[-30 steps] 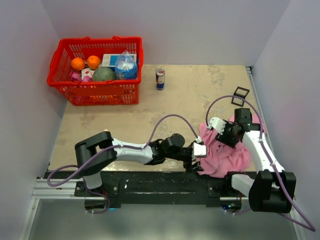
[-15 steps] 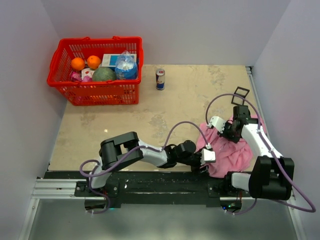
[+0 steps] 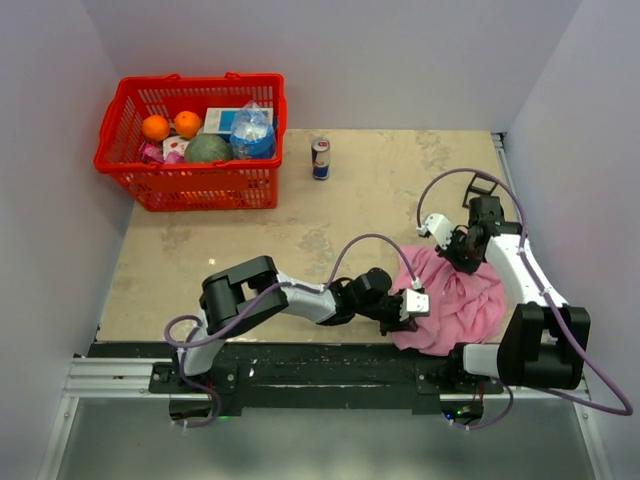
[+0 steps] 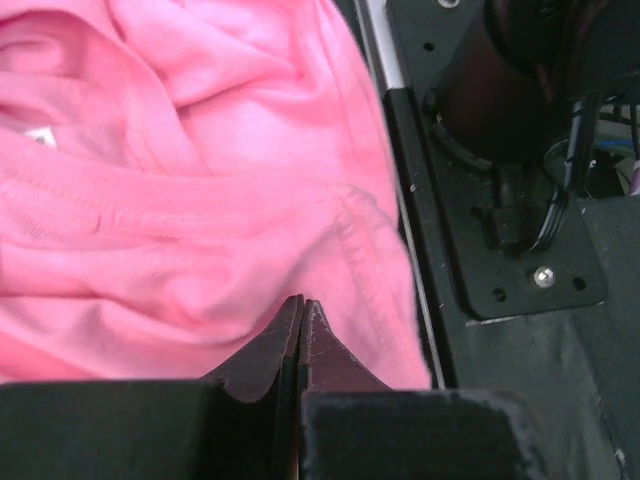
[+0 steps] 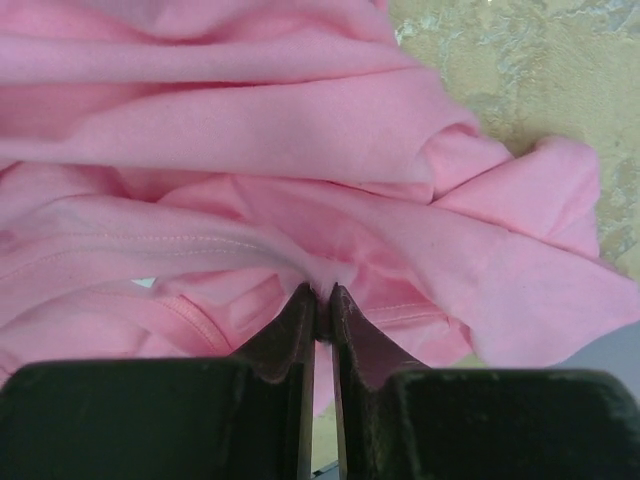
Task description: Remove the brooch from the garment
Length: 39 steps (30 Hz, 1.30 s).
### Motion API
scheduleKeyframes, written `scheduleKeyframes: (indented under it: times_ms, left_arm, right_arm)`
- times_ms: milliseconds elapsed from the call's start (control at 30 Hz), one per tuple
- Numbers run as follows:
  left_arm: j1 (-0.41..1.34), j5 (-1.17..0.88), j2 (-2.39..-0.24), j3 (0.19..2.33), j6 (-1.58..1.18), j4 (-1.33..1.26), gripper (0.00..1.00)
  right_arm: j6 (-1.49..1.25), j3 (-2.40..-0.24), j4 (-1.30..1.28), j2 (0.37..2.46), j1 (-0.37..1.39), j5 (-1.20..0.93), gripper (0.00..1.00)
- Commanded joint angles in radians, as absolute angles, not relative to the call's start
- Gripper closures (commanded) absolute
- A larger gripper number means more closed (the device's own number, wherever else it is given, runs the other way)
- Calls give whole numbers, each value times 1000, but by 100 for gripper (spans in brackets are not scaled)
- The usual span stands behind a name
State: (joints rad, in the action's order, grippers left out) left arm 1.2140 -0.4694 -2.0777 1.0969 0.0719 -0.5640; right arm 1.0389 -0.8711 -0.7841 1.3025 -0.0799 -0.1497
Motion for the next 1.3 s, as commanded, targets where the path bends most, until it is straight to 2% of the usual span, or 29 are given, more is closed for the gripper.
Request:
scheduleKeyframes:
  times_ms: [0, 100, 133, 167, 200, 267, 300, 433, 467, 500, 567, 600, 633, 667, 767, 833, 933, 967, 1033, 1067, 1133, 1267]
  left_arm:
    - [1146, -526, -2019, 1152, 100, -494, 100]
    - [1078, -567, -1904, 1125, 119, -443, 100]
    - [1080, -565, -1863, 1117, 136, -427, 91]
    - [1091, -568, -1850, 1105, 152, -425, 77]
    - [1103, -566, -1844, 1095, 176, -426, 55]
    - [1127, -571, -1871, 1104, 169, -452, 47]
    - [1132, -557, -1888, 1121, 157, -462, 37]
    - [1176, -517, -1965, 1150, 127, -535, 30]
    - [1184, -508, -1977, 1155, 102, -541, 24]
    - [1201, -480, -1994, 1158, 91, -543, 13]
    - [1216, -437, -2006, 1158, 68, -535, 9]
    - [1229, -386, -2022, 1160, 42, -531, 3]
    - [1233, -352, -2031, 1163, 28, -526, 2]
    - [1238, -318, -2042, 1170, 11, -509, 3]
    - [1244, -142, -2077, 1209, -50, -477, 14]
    - [1246, -121, -2080, 1209, -54, -477, 19]
    - [1244, -126, -2077, 1215, -49, -454, 32]
    - [1244, -135, -2075, 1212, -43, -448, 41]
    - [1236, -155, -2062, 1209, -40, -433, 52]
    - [1232, -166, -2054, 1207, -34, -425, 73]
    - [1218, -167, -2034, 1210, -20, -391, 100]
    - [1148, -253, -1964, 1216, 24, -328, 100]
  right_arm:
    - [957, -991, -840, 1258, -84, -219, 96]
    - [914, -1098, -897, 1230, -86, -265, 97]
    - [904, -1124, -905, 1224, -84, -270, 97]
    - [894, -1129, -904, 1221, -84, -273, 97]
    - [884, -1126, -899, 1221, -84, -276, 97]
    - [865, -1092, -850, 1224, -84, -270, 98]
    - [838, -1082, -833, 1230, -86, -262, 98]
    - [773, -1095, -822, 1282, -84, -279, 98]
    - [767, -1101, -825, 1293, -86, -287, 98]
    - [762, -1109, -824, 1295, -84, -291, 98]
    - [764, -1118, -819, 1296, -84, -291, 99]
    - [764, -1127, -816, 1298, -84, -291, 99]
    - [764, -1137, -818, 1299, -84, -294, 99]
    - [764, -1144, -819, 1305, -86, -299, 99]
    - [762, -1181, -841, 1318, -86, -319, 99]
    - [758, -1201, -853, 1319, -86, -331, 99]
    - [753, -1207, -854, 1310, -84, -334, 99]
    - [749, -1206, -853, 1307, -86, -333, 99]
    - [741, -1207, -854, 1298, -86, -330, 99]
    - [732, -1207, -854, 1295, -86, -328, 99]
    - [724, -1204, -856, 1281, -86, -328, 99]
    - [695, -1200, -853, 1255, -84, -331, 99]
